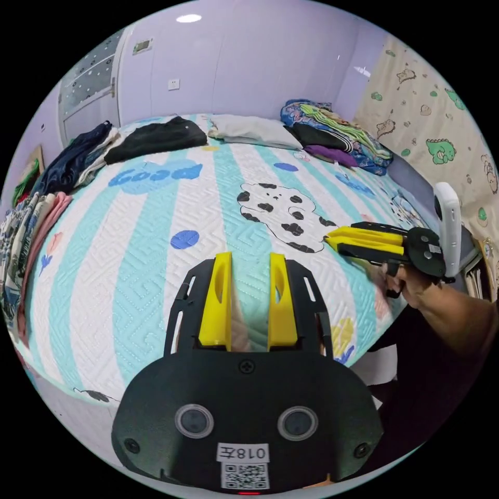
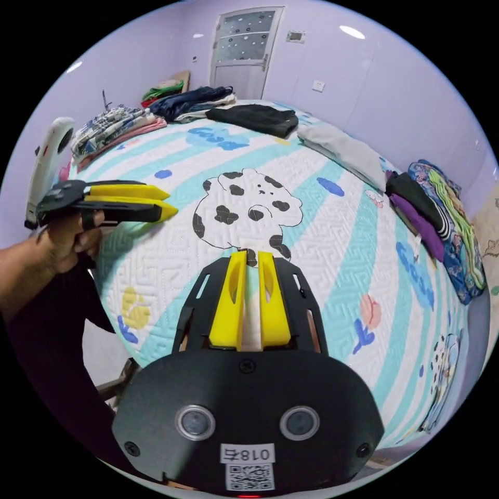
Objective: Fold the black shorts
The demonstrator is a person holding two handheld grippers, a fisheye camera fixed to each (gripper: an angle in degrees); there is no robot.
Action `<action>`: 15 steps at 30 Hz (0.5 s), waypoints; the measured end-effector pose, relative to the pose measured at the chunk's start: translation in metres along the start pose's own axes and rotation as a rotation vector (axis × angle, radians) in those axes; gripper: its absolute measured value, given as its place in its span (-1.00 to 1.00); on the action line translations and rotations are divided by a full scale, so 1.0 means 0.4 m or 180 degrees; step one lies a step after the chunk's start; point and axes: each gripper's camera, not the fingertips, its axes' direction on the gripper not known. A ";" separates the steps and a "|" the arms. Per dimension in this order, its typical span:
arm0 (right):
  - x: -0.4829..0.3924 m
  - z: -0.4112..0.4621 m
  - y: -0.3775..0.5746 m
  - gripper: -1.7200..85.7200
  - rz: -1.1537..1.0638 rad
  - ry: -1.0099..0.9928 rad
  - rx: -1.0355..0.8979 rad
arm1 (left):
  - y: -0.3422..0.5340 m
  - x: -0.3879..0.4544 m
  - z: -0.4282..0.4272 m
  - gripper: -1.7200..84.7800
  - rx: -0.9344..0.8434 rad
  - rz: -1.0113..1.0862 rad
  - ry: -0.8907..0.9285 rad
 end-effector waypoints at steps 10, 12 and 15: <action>0.465 -0.267 0.248 -0.80 0.1316 0.0261 0.0916 | 0.015 -0.014 -0.104 -0.75 0.0175 -0.0493 0.0941; 0.618 -0.336 0.340 -0.78 0.1592 0.0837 0.1044 | 0.023 0.018 -0.146 -0.74 0.0210 -0.0365 0.0916; 0.892 -0.421 0.481 -0.73 0.2046 0.1689 0.0943 | 0.043 0.070 -0.194 -0.73 0.0144 -0.0249 0.0818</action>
